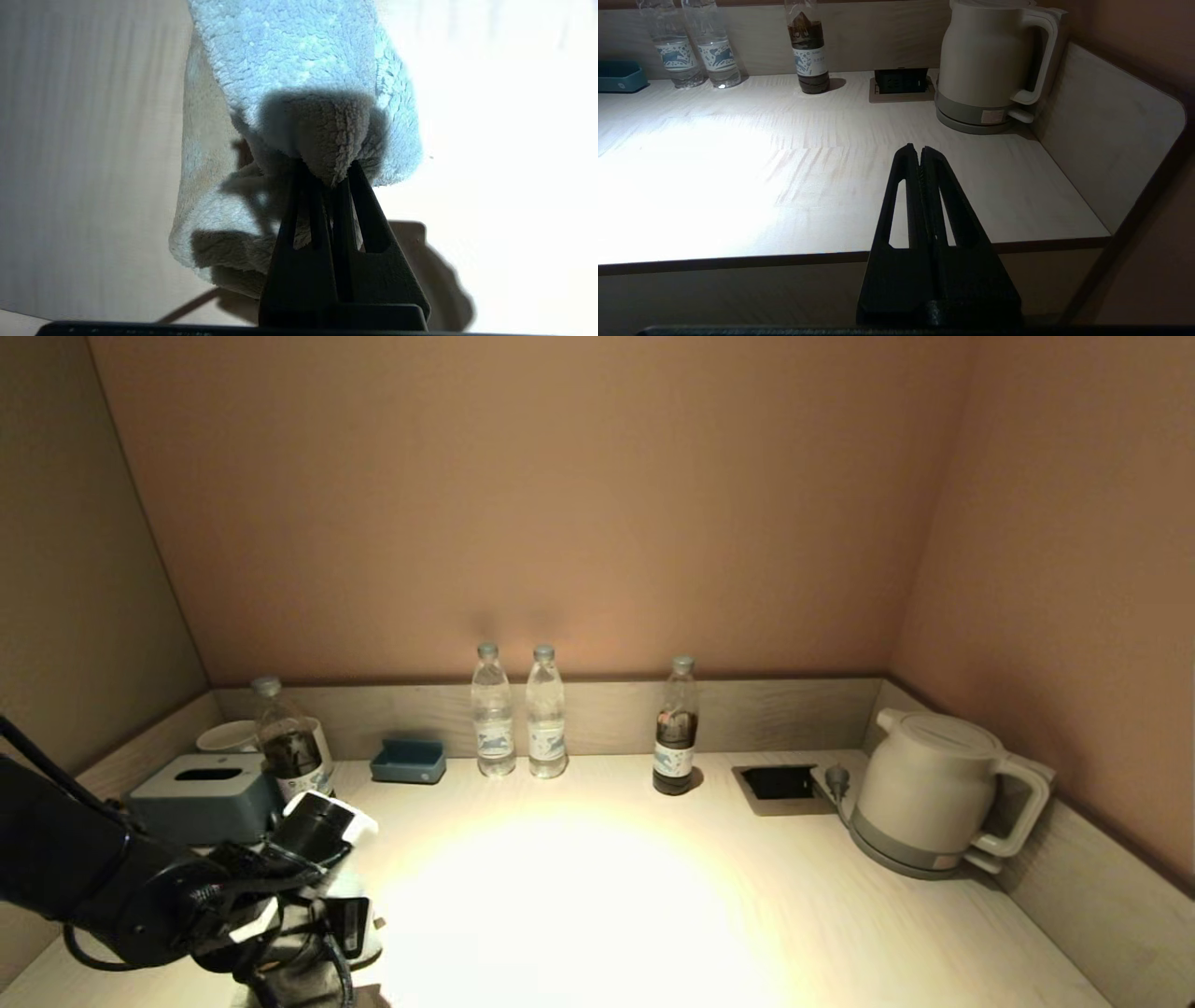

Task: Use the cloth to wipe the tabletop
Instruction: Sweep the stains on the table

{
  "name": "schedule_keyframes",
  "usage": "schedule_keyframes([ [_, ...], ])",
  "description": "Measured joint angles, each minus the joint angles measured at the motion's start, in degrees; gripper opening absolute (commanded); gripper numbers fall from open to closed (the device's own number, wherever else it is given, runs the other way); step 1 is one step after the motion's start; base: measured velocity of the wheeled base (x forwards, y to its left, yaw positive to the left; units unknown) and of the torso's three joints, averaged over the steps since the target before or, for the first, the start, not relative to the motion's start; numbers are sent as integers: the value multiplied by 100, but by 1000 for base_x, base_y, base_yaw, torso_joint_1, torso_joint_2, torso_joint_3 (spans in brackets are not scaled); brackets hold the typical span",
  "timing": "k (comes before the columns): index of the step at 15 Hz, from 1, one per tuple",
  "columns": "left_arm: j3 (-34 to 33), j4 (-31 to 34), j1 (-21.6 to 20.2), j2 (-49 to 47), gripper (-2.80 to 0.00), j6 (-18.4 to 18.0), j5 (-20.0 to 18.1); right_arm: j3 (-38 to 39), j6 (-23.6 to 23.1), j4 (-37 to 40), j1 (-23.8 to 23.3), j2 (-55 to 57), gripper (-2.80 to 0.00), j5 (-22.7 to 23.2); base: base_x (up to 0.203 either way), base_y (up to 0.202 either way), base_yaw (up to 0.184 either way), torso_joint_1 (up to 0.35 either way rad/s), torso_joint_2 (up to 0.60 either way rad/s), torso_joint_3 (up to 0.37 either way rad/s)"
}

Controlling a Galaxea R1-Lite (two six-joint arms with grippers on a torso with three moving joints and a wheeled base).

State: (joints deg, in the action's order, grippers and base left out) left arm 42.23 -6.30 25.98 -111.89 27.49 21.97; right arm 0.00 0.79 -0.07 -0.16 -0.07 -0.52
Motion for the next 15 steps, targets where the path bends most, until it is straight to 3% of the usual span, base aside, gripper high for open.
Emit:
schedule_keyframes([
  [6,225,-2,1034,-81,-280,23,-4,0,0,0,5,0,-280,0,0,0,0,0,0,0],
  [11,585,-240,1588,-158,-280,-32,-298,0,-1,0,-2,0,-280,0,0,0,0,0,0,0],
  [15,657,-720,1802,-247,-280,-252,-305,0,0,1,-5,0,-280,0,0,0,0,0,0,0],
])
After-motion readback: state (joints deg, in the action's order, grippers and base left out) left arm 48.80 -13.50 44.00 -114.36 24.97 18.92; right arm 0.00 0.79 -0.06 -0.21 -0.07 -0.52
